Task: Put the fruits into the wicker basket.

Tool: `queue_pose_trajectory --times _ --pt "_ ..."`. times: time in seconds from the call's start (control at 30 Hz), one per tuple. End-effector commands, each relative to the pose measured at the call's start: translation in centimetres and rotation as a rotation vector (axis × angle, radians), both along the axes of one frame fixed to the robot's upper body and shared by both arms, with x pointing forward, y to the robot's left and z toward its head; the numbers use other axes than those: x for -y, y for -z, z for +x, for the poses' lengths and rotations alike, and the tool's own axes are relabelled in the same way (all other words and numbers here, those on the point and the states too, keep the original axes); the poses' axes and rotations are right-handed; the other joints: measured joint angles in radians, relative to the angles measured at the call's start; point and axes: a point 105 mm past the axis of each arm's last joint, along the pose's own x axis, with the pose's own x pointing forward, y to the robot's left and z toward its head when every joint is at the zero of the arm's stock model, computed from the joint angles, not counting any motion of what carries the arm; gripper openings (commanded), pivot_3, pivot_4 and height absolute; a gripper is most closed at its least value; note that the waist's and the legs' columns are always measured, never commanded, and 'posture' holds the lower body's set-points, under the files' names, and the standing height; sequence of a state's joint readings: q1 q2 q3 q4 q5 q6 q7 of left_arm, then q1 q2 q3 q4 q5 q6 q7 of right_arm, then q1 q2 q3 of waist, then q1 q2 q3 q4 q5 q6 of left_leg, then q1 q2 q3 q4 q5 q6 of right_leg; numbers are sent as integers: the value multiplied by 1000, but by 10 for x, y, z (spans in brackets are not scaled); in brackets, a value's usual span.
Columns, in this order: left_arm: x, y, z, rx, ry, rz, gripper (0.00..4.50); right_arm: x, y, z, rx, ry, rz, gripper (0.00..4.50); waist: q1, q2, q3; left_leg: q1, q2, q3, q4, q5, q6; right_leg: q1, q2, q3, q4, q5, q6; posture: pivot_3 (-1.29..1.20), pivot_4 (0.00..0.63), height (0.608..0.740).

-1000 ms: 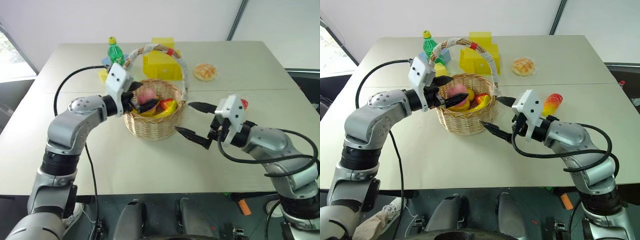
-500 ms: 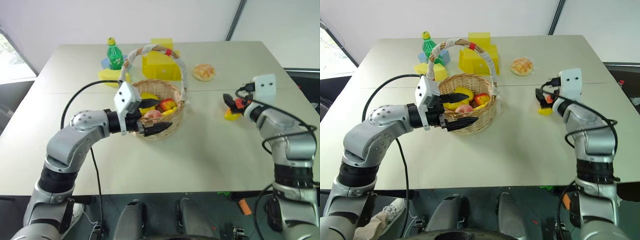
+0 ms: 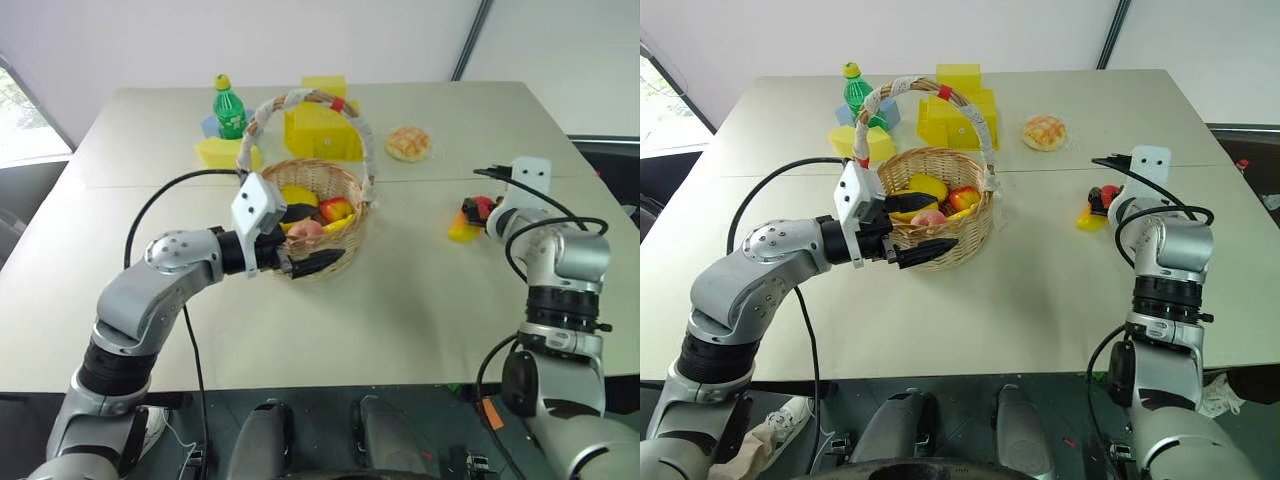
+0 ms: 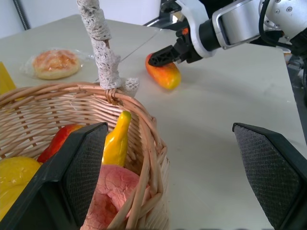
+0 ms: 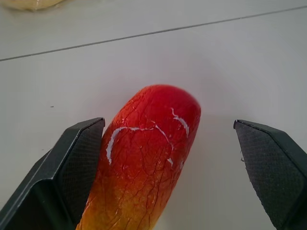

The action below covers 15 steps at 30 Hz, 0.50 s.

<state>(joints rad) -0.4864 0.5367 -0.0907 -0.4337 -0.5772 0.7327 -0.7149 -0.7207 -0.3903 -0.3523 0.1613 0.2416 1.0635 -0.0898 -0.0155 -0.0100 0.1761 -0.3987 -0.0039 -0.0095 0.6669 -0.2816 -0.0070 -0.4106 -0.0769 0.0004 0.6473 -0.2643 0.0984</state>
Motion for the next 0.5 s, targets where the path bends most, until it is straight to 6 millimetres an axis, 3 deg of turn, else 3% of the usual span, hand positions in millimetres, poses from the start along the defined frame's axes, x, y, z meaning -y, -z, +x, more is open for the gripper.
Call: queue_pose_trajectory --times 0.03,0.27,0.43,0.47,0.5 --pt "1 -12 -3 49 11 -18 4432 -5 2 1 -8 21 65 4500 0 0 0 0 0 0 0 0 0 0 0 0 0 0 0 0 150 740" --pt "1 -12 -2 49 8 -14 4432 -13 4 5 14 4 101 4500 1 0 0 -1 0 0 0 0 0 0 -1 0 0 0 0 0 150 740" --pt "0 -12 -2 51 1 -12 4500 -15 1 5 30 -17 69 2100 -4 0 0 0 0 0 0 0 0 0 0 0 0 0 0 0 150 740" --pt "-1 -12 -2 51 -1 -12 4500 -16 -1 4 35 -27 55 1789 -3 0 0 0 0 0 0 0 0 -1 0 0 0 0 0 0 150 740" --pt "-2 -12 -2 51 -3 -12 4500 -17 -2 4 43 -42 46 1789 -3 0 0 0 0 0 0 0 0 -1 0 0 0 0 0 0 150 740"
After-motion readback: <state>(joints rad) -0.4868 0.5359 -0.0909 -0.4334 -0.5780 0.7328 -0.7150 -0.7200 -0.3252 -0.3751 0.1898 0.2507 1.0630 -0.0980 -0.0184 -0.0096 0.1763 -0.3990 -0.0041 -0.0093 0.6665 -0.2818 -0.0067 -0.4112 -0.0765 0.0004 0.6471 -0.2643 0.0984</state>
